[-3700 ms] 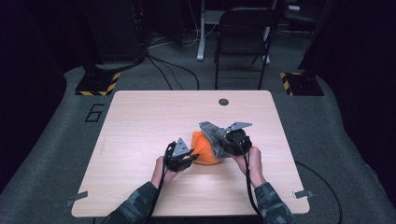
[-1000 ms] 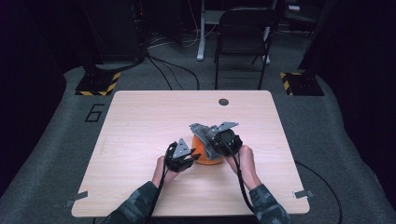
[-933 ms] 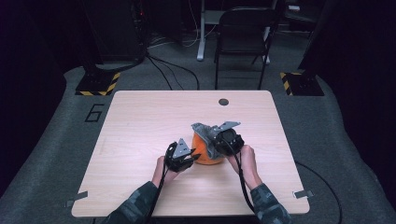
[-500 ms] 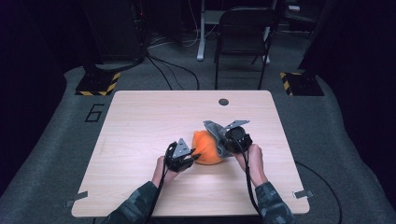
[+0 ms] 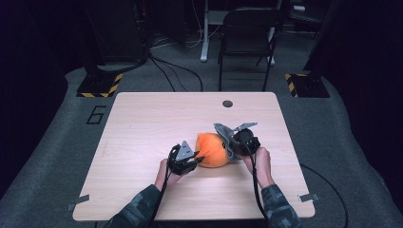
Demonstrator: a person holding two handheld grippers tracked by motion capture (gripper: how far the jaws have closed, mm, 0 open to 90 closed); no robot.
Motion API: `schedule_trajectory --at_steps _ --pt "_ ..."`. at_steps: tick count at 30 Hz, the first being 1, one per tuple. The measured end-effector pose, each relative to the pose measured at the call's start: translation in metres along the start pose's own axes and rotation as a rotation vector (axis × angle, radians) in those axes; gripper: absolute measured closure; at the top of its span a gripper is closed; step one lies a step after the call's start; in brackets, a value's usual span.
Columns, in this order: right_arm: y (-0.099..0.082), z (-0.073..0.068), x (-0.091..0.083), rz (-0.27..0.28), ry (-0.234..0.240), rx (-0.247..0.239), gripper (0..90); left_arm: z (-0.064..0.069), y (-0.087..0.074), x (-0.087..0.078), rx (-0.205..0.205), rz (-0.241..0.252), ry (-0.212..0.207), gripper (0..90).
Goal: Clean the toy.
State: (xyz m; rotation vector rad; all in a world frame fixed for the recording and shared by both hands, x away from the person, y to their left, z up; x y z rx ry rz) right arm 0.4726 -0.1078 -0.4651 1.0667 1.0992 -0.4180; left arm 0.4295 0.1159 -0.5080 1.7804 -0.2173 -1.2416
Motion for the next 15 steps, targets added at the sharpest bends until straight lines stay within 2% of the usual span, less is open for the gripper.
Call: schedule_trajectory --at_steps 9,13,15 --pt "-0.007 0.009 0.015 -0.038 -0.01 0.025 75.2 0.0 0.0 0.0 0.0 0.001 -0.001 73.3" --pt "-0.012 0.011 0.025 -0.081 -0.019 0.042 75.3 0.0 0.0 0.001 -0.003 0.001 -0.002 73.3" --pt "-0.015 0.012 0.034 -0.1 -0.024 0.029 75.3 -0.001 -0.001 0.001 -0.005 0.001 -0.003 73.3"
Point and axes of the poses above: each handheld gripper's, and its own axes: x roughly forward along the jaws, y roughly out of its top, z roughly to its right, the point moved 3 cm from there along x, roughly forward along the jaws, and after that the axes turned 10 degrees about -z, right-handed, at the moved point
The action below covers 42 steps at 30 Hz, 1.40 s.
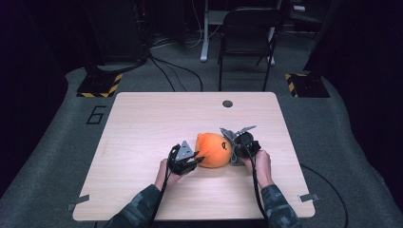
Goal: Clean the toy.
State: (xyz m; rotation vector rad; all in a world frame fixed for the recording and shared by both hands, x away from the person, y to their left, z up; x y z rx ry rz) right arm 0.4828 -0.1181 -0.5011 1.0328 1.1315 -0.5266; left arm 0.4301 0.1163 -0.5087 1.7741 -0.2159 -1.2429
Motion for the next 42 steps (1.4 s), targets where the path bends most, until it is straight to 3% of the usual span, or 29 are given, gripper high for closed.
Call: schedule_trajectory --at_steps 3,5,13,22,26,30,33,36,42 --pt "-0.004 -0.003 0.015 -0.044 0.0 0.004 75.3 0.0 0.0 0.0 -0.002 0.001 0.0 73.3" --pt "-0.004 -0.004 0.018 -0.042 0.007 0.01 75.3 0.0 0.0 0.0 -0.002 0.001 -0.004 73.3" --pt "-0.003 0.006 0.002 -0.035 -0.004 0.009 75.4 -0.002 -0.001 -0.001 -0.002 0.003 -0.001 73.0" --pt "0.007 0.011 -0.047 0.106 -0.011 0.005 75.5 -0.002 -0.001 -0.001 0.0 0.005 -0.001 72.8" --pt "0.011 0.0 -0.07 0.179 0.016 -0.016 75.5 -0.002 -0.001 -0.001 0.001 0.004 -0.001 72.8" --pt "0.016 -0.019 -0.084 0.232 0.079 -0.053 75.5 -0.002 -0.001 -0.001 -0.003 0.005 0.0 72.7" --pt "0.018 -0.033 -0.082 0.229 0.096 -0.078 75.5 -0.002 -0.001 0.0 -0.005 0.005 -0.001 72.6" --pt "0.019 -0.039 -0.069 0.205 0.102 -0.101 75.6 -0.003 -0.001 0.0 -0.007 0.003 -0.004 72.5" --pt "0.017 -0.037 -0.055 0.195 0.115 -0.093 75.7 -0.002 -0.001 0.001 -0.011 0.004 -0.002 72.1"
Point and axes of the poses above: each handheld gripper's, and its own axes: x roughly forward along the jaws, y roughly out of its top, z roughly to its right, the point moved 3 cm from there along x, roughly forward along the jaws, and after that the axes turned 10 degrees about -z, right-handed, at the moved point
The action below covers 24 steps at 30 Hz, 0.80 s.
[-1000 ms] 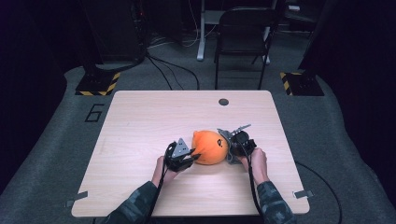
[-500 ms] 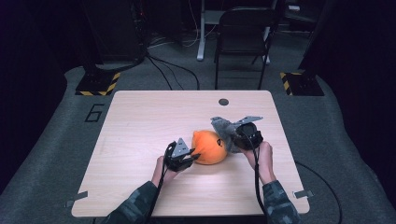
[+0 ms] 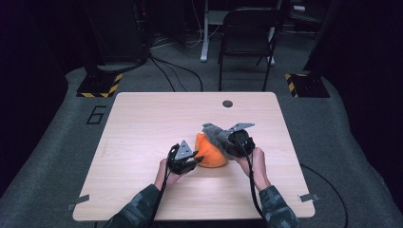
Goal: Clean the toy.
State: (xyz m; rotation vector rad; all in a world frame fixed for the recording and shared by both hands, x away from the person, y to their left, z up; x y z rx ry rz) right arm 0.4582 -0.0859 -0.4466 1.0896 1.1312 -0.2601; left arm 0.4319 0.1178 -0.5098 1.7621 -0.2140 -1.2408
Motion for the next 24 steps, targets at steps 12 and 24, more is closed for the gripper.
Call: schedule_trajectory --at_steps 12,24 --pt "0.003 -0.027 -0.017 0.06 0.113 -0.03 76.1 -0.002 0.0 -0.001 -0.016 0.008 -0.002 72.2" --pt "-0.017 -0.054 0.008 -0.012 0.101 -0.061 77.4 -0.001 0.0 0.0 -0.018 -0.005 0.002 73.2"
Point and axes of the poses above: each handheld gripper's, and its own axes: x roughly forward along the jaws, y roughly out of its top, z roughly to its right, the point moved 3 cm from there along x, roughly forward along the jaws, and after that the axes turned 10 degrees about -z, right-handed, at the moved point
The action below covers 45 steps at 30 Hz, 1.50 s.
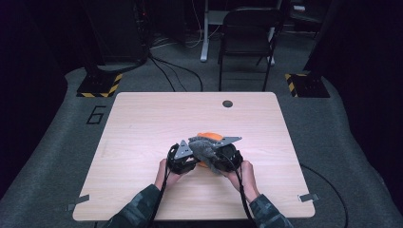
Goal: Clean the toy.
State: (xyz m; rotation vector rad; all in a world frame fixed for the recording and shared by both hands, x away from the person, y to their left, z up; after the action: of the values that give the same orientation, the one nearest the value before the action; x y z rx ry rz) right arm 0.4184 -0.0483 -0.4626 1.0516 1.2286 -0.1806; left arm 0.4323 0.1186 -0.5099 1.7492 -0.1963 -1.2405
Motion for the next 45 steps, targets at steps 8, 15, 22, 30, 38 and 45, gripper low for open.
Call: schedule_trajectory --at_steps 8,15,22,30,38,45 --pt "-0.012 0.017 -0.004 -0.031 0.019 0.023 77.5 0.001 0.001 0.0 0.002 0.004 -0.002 73.6" --pt "-0.019 0.03 -0.008 -0.052 0.024 0.036 77.3 0.0 0.001 0.0 0.017 0.007 -0.01 73.4" --pt "-0.029 0.046 -0.01 -0.097 0.033 0.065 77.0 0.0 0.001 0.0 0.019 0.01 -0.014 73.3" --pt "-0.04 0.069 -0.007 -0.143 0.003 0.109 76.7 0.0 0.0 0.001 0.017 0.011 -0.017 73.3" --pt "-0.049 0.085 0.004 -0.173 -0.071 0.161 76.6 0.0 0.0 0.001 0.015 0.011 -0.019 73.2" --pt "-0.054 0.098 0.004 -0.183 -0.135 0.198 76.4 -0.002 0.0 0.0 0.014 0.009 -0.014 73.2"
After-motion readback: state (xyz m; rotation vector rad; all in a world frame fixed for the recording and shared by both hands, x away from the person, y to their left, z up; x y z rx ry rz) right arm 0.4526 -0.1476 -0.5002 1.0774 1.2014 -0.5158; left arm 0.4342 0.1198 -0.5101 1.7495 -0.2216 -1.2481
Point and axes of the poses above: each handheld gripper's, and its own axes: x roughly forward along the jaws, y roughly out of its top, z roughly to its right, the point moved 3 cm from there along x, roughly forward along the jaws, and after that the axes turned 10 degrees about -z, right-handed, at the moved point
